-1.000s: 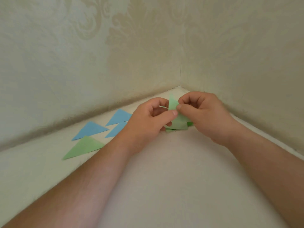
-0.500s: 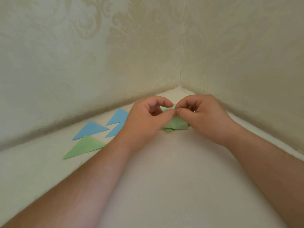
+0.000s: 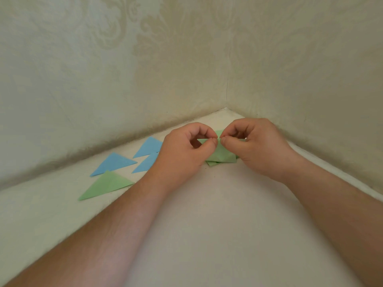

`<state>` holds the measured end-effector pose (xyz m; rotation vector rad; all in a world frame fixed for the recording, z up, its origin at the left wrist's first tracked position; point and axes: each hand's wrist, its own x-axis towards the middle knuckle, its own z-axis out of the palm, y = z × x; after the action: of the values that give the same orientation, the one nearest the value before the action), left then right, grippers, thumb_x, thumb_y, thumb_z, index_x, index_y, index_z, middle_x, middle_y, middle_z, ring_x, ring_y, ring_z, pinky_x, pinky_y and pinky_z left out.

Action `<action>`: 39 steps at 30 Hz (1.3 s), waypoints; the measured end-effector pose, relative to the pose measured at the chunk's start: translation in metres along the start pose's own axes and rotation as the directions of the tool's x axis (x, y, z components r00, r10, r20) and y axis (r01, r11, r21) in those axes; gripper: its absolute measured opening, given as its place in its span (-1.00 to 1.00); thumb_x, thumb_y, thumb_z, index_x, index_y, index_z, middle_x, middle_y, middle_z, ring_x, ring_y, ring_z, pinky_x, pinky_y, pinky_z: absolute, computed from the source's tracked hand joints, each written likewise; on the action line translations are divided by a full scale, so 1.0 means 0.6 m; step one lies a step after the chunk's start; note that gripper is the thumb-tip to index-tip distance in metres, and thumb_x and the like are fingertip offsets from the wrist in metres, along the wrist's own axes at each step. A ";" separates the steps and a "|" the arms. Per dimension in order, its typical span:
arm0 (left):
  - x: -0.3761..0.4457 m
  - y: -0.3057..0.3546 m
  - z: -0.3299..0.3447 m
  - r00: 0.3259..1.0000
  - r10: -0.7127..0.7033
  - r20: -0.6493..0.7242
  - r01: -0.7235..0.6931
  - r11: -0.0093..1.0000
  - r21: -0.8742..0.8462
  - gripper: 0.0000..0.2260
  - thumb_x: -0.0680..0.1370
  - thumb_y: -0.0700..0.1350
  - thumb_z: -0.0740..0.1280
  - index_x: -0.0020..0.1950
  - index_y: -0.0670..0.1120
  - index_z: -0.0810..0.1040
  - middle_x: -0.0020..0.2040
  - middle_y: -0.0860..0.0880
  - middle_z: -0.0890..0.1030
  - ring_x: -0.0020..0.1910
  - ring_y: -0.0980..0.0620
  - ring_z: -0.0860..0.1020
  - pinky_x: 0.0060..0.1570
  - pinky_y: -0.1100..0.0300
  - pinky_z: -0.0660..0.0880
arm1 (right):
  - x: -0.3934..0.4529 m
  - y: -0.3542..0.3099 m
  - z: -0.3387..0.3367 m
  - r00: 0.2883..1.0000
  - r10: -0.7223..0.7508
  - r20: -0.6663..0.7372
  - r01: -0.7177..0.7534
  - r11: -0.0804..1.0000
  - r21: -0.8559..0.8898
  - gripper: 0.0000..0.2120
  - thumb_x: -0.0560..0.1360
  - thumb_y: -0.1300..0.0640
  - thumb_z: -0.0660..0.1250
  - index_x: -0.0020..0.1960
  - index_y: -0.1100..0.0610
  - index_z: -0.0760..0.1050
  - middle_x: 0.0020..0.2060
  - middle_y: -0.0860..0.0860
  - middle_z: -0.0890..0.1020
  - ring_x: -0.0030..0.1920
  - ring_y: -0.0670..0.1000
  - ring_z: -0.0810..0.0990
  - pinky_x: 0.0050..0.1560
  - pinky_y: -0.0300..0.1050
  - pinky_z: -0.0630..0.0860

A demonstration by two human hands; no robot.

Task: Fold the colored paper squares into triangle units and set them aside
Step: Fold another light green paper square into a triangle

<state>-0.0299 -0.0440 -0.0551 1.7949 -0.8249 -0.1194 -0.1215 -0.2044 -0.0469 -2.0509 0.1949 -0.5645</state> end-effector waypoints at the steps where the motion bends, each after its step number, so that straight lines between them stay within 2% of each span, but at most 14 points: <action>1: -0.001 0.001 0.000 1.000 0.001 -0.002 -0.001 1.000 -0.010 -0.91 0.55 -0.11 0.46 -0.11 0.09 0.67 -0.20 0.11 0.67 -0.43 0.17 0.39 -0.37 0.33 0.36 | 0.000 0.000 -0.001 1.000 -0.004 0.008 0.004 1.000 -0.009 -0.84 0.53 0.19 0.43 -0.22 0.05 0.65 -0.30 -0.07 0.66 -0.35 -0.14 0.49 -0.35 -0.31 0.40; 3: -0.002 0.003 -0.002 1.000 0.013 0.013 -0.013 1.000 -0.009 -0.91 0.55 -0.13 0.47 -0.10 0.07 0.69 -0.25 0.19 0.64 -0.46 0.19 0.38 -0.41 0.37 0.32 | -0.001 -0.001 -0.001 1.000 -0.009 0.022 0.010 1.000 -0.026 -0.85 0.53 0.19 0.44 -0.22 0.05 0.65 -0.28 -0.07 0.66 -0.35 -0.16 0.48 -0.34 -0.33 0.39; 7: -0.003 0.005 -0.005 0.999 0.037 0.016 -0.038 0.998 0.040 -0.89 0.56 -0.12 0.47 -0.14 0.07 0.69 -0.35 0.24 0.57 -0.49 0.20 0.36 -0.43 0.38 0.29 | -0.002 -0.002 0.001 1.000 0.002 -0.002 -0.002 1.000 -0.027 -0.86 0.52 0.17 0.44 -0.22 0.04 0.66 -0.26 -0.09 0.68 -0.36 -0.17 0.49 -0.35 -0.33 0.40; 12: -0.002 0.004 -0.004 0.999 0.021 -0.027 -0.020 0.999 0.043 -0.89 0.56 -0.10 0.46 -0.15 0.08 0.68 -0.28 0.23 0.61 -0.49 0.19 0.37 -0.41 0.36 0.32 | 0.001 0.001 -0.003 0.999 0.027 -0.019 -0.027 1.000 0.014 -0.85 0.52 0.11 0.44 -0.22 -0.05 0.66 -0.25 0.00 0.68 -0.35 -0.02 0.47 -0.32 -0.11 0.44; 17: -0.003 0.003 -0.003 1.000 0.019 -0.009 -0.018 0.998 0.060 -0.90 0.54 -0.08 0.48 -0.15 0.11 0.70 -0.20 0.15 0.69 -0.46 0.15 0.38 -0.37 0.24 0.38 | -0.001 -0.002 -0.002 0.998 0.031 0.046 -0.031 0.999 0.008 -0.84 0.54 0.12 0.44 -0.22 -0.02 0.66 -0.26 0.07 0.67 -0.38 0.01 0.42 -0.33 -0.09 0.38; 21: -0.002 0.004 -0.007 0.999 0.047 -0.009 -0.046 0.995 0.085 -0.88 0.55 -0.09 0.47 -0.15 0.12 0.69 -0.20 0.18 0.69 -0.46 0.26 0.42 -0.34 0.35 0.35 | 0.001 0.000 -0.003 0.999 0.032 0.003 -0.032 0.999 0.014 -0.87 0.52 0.07 0.47 -0.20 -0.07 0.69 -0.22 0.11 0.69 -0.31 0.14 0.53 -0.28 -0.01 0.49; 24: -0.002 0.005 -0.008 0.999 0.030 -0.016 -0.028 0.995 0.099 -0.86 0.55 -0.11 0.47 -0.18 0.09 0.68 -0.24 0.20 0.66 -0.47 0.29 0.44 -0.36 0.41 0.33 | 0.001 0.000 -0.003 1.000 0.026 0.012 -0.026 1.000 0.013 -0.87 0.52 0.08 0.47 -0.20 -0.07 0.68 -0.22 0.14 0.68 -0.32 0.02 0.50 -0.29 -0.05 0.45; 27: -0.001 0.004 -0.008 1.000 0.025 -0.016 -0.023 0.993 0.117 -0.86 0.54 -0.10 0.46 -0.19 0.10 0.68 -0.24 0.18 0.66 -0.36 0.27 0.52 -0.32 0.35 0.38 | 0.001 -0.002 -0.007 0.998 0.037 0.055 -0.039 0.999 0.027 -0.85 0.53 0.12 0.47 -0.22 -0.02 0.67 -0.25 0.16 0.66 -0.37 -0.03 0.43 -0.35 -0.12 0.37; 31: -0.001 0.006 -0.009 1.000 0.001 -0.024 0.002 0.994 0.107 -0.87 0.54 -0.10 0.46 -0.19 0.08 0.67 -0.26 0.20 0.64 -0.51 0.26 0.39 -0.41 0.39 0.31 | 0.003 0.004 -0.011 0.996 0.044 0.076 -0.044 0.999 -0.004 -0.91 0.52 0.02 0.51 -0.17 -0.09 0.70 -0.23 0.21 0.66 -0.36 -0.04 0.46 -0.31 -0.11 0.41; 33: -0.002 0.007 -0.011 1.000 0.002 -0.030 0.001 0.994 0.111 -0.87 0.54 -0.10 0.46 -0.20 0.07 0.67 -0.27 0.21 0.64 -0.47 0.28 0.43 -0.39 0.40 0.32 | 0.005 0.005 -0.011 0.997 0.051 0.061 -0.052 0.999 0.007 -0.93 0.50 0.00 0.52 -0.17 -0.08 0.70 -0.25 0.19 0.65 -0.40 -0.08 0.45 -0.35 -0.17 0.40; 36: -0.001 0.010 -0.015 0.999 -0.001 -0.032 0.005 0.994 0.107 -0.87 0.52 -0.11 0.45 -0.21 0.08 0.66 -0.27 0.20 0.63 -0.38 0.27 0.50 -0.33 0.39 0.38 | 0.006 0.003 -0.012 0.996 0.051 0.066 -0.053 0.998 0.026 -0.87 0.50 0.04 0.53 -0.20 0.01 0.67 -0.27 0.25 0.62 -0.41 -0.05 0.41 -0.37 -0.13 0.36; 39: -0.002 0.009 -0.014 1.000 0.011 -0.018 -0.009 0.992 0.128 -0.87 0.51 -0.11 0.45 -0.22 0.08 0.66 -0.24 0.12 0.66 -0.23 0.13 0.60 -0.25 0.28 0.49 | 0.004 0.004 -0.013 0.994 0.046 0.100 -0.051 0.998 0.040 -0.83 0.51 0.07 0.52 -0.22 0.08 0.64 -0.26 0.32 0.56 -0.38 0.00 0.37 -0.33 -0.10 0.31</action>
<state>-0.0297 -0.0375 -0.0476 1.9090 -0.8441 -0.0438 -0.1226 -0.2126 -0.0449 -2.0221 0.1723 -0.4325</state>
